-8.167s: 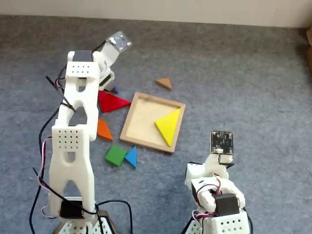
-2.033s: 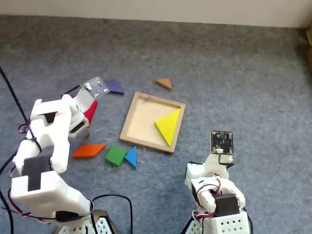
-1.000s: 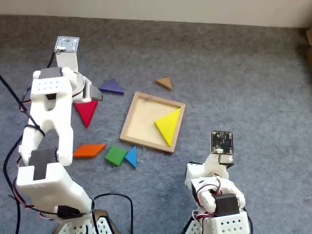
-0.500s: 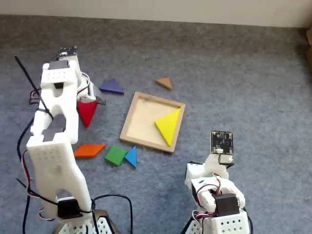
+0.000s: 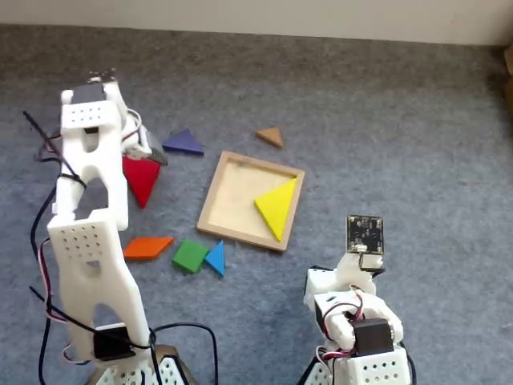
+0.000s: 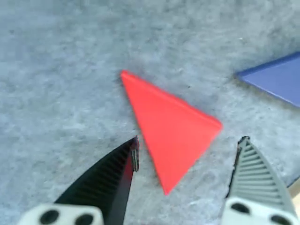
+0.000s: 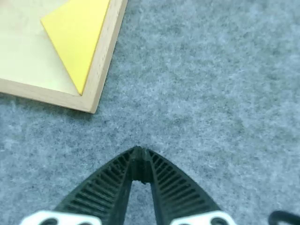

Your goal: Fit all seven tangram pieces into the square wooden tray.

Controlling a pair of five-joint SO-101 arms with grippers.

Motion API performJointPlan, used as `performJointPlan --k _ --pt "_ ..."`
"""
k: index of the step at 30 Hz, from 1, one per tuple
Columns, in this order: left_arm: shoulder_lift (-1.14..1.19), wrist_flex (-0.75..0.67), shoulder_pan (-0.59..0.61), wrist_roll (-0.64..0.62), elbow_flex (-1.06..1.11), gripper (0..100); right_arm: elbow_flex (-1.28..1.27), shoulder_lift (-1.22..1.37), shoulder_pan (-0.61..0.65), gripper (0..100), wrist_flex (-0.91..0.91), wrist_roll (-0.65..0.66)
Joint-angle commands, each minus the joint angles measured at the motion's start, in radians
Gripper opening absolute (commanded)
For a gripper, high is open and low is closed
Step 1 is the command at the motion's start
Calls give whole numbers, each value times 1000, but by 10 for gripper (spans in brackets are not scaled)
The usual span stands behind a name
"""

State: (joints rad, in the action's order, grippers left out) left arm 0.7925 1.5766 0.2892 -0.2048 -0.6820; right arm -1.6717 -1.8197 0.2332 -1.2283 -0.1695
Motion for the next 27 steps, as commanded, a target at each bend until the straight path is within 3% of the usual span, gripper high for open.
performJointPlan --k 1,10,27 --pt "-4 40 28 -2 -77 322 -117 -18 -19 5 22 8" --pt "90 -38 19 -2 -53 323 -117 -18 -19 5 22 8" --pt "91 -58 -7 -37 -61 319 -117 -18 -19 5 22 8"
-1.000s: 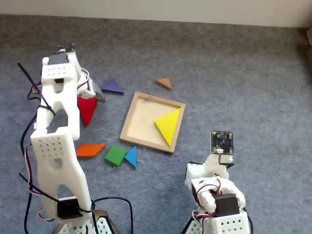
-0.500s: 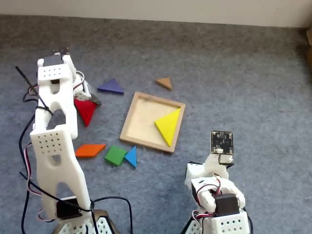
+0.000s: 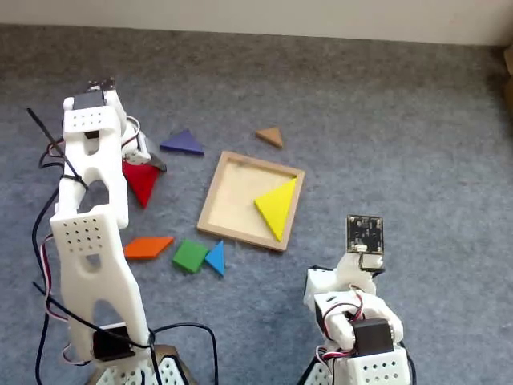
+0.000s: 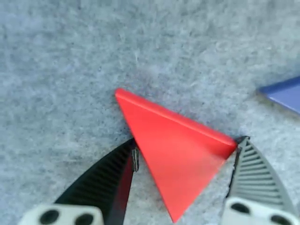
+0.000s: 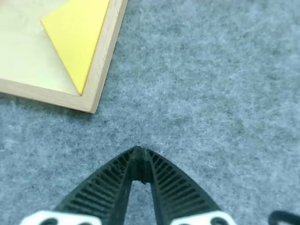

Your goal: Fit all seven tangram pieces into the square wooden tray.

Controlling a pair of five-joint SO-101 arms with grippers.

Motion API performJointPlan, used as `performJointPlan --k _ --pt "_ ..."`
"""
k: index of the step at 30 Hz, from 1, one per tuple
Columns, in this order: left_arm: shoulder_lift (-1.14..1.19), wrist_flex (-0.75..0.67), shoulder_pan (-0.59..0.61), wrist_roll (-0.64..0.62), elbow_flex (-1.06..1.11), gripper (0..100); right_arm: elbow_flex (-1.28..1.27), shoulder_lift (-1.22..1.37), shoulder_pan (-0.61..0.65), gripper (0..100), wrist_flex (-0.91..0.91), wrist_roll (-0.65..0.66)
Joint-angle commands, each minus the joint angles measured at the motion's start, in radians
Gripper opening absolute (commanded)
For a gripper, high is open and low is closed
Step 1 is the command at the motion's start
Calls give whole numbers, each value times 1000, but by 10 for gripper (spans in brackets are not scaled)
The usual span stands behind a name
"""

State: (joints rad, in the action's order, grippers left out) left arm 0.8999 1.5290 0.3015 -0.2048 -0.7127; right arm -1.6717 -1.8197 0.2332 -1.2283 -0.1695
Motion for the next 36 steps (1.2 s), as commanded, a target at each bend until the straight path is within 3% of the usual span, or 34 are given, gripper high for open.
performJointPlan --k 1,6,14,19,36 --pt "-15 -6 -18 -71 -48 319 -117 -18 -19 5 22 8" --pt "-7 -3 -25 -155 -74 319 -117 -18 -19 5 22 8" --pt "-7 18 -24 -149 -45 319 -117 -18 -19 5 21 8" --pt "-7 66 -25 -61 -44 319 -117 -18 -19 5 21 8" --pt "-5 46 -21 -78 -45 319 -117 -18 -19 5 21 8"
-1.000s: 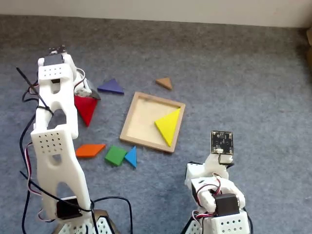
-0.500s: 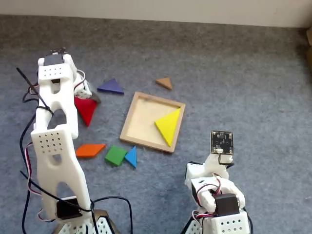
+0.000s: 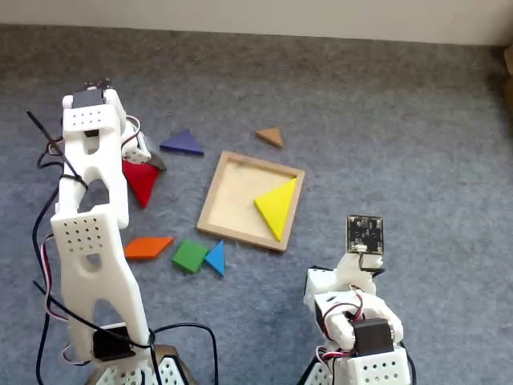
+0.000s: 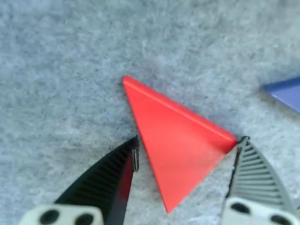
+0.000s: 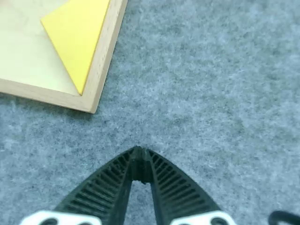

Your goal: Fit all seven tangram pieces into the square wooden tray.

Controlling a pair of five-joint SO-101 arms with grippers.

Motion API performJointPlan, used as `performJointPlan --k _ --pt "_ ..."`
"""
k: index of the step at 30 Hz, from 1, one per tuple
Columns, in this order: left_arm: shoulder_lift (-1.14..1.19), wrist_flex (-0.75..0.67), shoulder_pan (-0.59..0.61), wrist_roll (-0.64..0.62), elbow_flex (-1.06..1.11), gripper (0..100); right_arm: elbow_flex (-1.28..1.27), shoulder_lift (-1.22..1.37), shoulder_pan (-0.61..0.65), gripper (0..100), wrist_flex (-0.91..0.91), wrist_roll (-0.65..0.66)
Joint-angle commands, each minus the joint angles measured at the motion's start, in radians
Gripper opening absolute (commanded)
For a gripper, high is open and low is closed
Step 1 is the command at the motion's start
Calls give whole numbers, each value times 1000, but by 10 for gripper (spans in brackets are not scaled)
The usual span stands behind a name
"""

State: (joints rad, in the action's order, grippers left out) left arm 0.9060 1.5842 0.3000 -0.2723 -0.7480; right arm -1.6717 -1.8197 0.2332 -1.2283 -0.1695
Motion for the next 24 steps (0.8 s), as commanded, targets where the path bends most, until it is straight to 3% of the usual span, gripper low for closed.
performJointPlan --k 1,15,24 --pt "-12 -9 -18 -29 -10 319 -117 -18 -19 5 21 8" --pt "-12 -9 -18 -46 -8 314 -117 -18 -19 5 21 8" --pt "-12 -23 -24 -38 -8 197 -117 -18 -19 5 21 8"
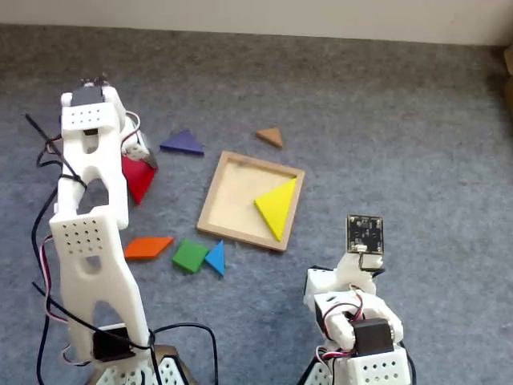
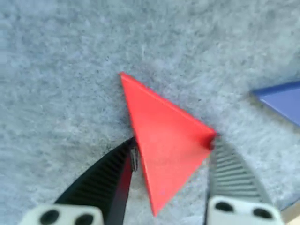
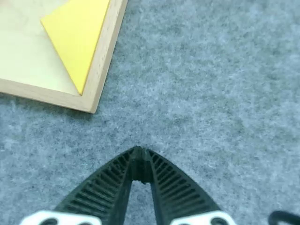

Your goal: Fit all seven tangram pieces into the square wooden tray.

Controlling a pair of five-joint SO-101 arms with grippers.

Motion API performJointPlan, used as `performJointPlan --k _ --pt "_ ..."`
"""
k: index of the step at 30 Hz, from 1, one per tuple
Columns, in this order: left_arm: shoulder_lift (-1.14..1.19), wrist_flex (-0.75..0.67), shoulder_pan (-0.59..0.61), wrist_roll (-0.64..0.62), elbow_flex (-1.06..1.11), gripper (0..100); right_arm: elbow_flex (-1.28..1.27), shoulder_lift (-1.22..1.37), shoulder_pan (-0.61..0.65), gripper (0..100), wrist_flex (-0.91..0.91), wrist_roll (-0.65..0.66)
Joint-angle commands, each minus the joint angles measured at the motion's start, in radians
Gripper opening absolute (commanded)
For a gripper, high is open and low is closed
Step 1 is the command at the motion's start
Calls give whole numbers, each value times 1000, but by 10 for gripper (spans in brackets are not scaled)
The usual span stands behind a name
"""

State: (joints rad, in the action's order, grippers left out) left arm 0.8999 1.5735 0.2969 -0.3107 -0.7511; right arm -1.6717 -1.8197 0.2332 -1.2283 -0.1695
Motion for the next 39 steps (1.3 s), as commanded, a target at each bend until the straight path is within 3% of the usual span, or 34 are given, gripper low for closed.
performJointPlan --k 1,12,18,30,39 --pt "-5 -11 -22 2 -5 196 -117 -18 -19 5 21 8" --pt "-15 -5 -58 206 -10 206 -117 -18 -19 5 21 8" --pt "-10 -12 -51 216 -12 337 -117 -18 -19 5 21 8" --pt "-7 -28 -53 261 -12 332 -117 -18 -19 5 21 8" --pt "-5 -41 -70 422 -7 201 -117 -18 -19 5 21 8"
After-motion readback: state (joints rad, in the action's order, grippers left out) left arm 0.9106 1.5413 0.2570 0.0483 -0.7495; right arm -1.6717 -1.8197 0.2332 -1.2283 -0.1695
